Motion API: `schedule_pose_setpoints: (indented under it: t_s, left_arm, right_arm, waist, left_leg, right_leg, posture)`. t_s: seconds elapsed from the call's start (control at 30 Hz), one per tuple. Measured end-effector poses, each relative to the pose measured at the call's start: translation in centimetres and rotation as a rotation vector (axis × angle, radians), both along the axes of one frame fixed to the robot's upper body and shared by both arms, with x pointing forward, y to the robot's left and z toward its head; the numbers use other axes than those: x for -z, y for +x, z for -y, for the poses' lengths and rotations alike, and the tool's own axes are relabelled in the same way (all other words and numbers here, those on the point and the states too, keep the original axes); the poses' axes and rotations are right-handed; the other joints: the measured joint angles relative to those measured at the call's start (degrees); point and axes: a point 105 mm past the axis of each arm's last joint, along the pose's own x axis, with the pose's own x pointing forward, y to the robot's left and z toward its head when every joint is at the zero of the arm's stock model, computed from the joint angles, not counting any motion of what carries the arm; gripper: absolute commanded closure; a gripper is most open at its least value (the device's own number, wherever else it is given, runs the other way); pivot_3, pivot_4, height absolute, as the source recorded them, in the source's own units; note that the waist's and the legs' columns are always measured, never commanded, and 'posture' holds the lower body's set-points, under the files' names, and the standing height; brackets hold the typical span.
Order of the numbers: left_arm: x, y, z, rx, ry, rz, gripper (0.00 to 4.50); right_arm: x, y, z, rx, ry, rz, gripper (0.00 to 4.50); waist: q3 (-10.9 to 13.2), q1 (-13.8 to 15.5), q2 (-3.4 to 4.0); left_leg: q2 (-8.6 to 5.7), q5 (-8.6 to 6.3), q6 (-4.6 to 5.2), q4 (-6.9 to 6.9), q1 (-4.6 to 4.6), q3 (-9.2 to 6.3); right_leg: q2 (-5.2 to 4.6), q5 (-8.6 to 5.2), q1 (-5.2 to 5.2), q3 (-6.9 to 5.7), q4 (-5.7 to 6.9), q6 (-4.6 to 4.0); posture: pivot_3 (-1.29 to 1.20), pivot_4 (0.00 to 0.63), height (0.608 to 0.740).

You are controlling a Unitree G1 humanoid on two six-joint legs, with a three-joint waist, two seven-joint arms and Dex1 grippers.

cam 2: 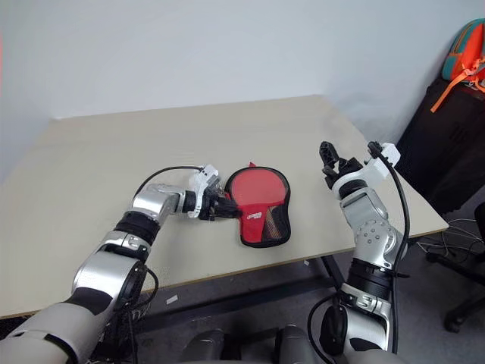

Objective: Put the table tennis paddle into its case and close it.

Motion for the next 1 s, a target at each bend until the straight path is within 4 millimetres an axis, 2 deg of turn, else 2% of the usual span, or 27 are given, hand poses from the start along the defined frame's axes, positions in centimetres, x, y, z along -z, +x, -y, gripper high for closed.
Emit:
schedule_pose_setpoints:
  t_s: [0.17, 0.3, 0.47, 0.57, 0.67, 0.77, 0.8, 1.0]
  left_arm:
    - [-0.2, -1.2, 0.4, -0.047, -0.084, -0.200, 1.73]
    - [0.5, -2.5, -0.2, -0.091, -0.121, -0.355, 1.73]
    - [0.2, -2.4, -1.6, -0.190, -0.153, -0.417, 1.73]
    - [0.5, -1.9, -1.4, -0.242, -0.177, -0.389, 1.73]
    - [0.5, -1.6, -0.8, -0.249, -0.181, -0.359, 1.13]
    - [0.3, -1.7, -0.2, -0.236, -0.209, -0.337, 0.22]
    - [0.2, -1.7, 0.0, -0.232, -0.217, -0.334, 0.05]
    - [0.2, -1.7, 0.4, -0.259, -0.225, -0.359, 0.05]
  right_arm:
    - [0.1, 0.0, -0.1, 0.001, 0.001, -0.001, 0.39]
    - [0.7, -0.1, -0.3, -0.005, -0.003, -0.015, 0.39]
    - [1.4, -0.3, -0.2, 0.001, -0.009, -0.031, 0.39]
    - [1.3, -0.2, -0.3, 0.004, -0.012, -0.023, 0.39]
    - [1.4, -0.1, -0.6, -0.002, -0.016, -0.023, 0.35]
    - [1.4, -0.1, -0.7, -0.004, -0.023, -0.022, 0.35]
    - [1.4, -0.1, -0.6, -0.004, -0.024, -0.023, 0.35]
    - [1.5, 0.0, -0.4, 0.000, -0.035, -0.028, 0.35]
  waist:
    - [0.0, 0.0, 0.02]
    - [0.0, 0.0, 0.02]
    - [0.0, 0.0, 0.02]
    - [0.0, 0.1, 0.02]
    - [0.0, 0.1, 0.03]
    - [0.0, 0.1, 0.07]
    - [0.0, 0.1, 0.08]
    - [0.0, 0.1, 0.09]
  left_leg:
    - [0.00, 0.01, -0.02, -0.01, 0.00, 0.01]
    - [0.00, 0.10, -0.18, -0.01, -0.02, 0.02]
    - [0.00, 0.11, -0.20, -0.02, -0.02, 0.00]
    - [-0.01, 0.13, -0.24, -0.02, -0.02, 0.00]
    - [-0.03, 0.13, -0.24, -0.02, -0.01, 0.00]
    - [-0.03, 0.17, -0.31, -0.02, 0.03, 0.00]
    - [-0.03, 0.17, -0.31, -0.02, 0.03, -0.01]
    - [-0.04, 0.13, -0.25, -0.02, 0.03, -0.03]
  right_leg:
    - [0.00, 0.00, -0.01, 0.01, 0.01, 0.01]
    - [0.00, 0.00, -0.05, 0.02, 0.02, 0.01]
    - [-0.02, 0.00, -0.06, 0.03, 0.01, 0.00]
    - [-0.04, 0.00, -0.04, 0.02, 0.01, -0.01]
    - [-0.06, 0.01, -0.03, 0.02, 0.01, -0.01]
    - [-0.06, 0.01, 0.00, 0.01, 0.01, -0.02]
    - [-0.07, 0.01, 0.02, 0.01, 0.01, -0.02]
    - [-0.06, 0.02, 0.01, 0.01, 0.01, -0.02]
  posture:
    - [0.00, 0.000, 0.740]
    - [0.00, 0.000, 0.740]
    - [0.00, 0.000, 0.740]
    - [0.00, 0.000, 0.740]
    - [0.00, 0.000, 0.740]
    - [0.00, 0.000, 0.740]
    - [0.00, 0.000, 0.740]
    - [0.00, 0.000, 0.740]
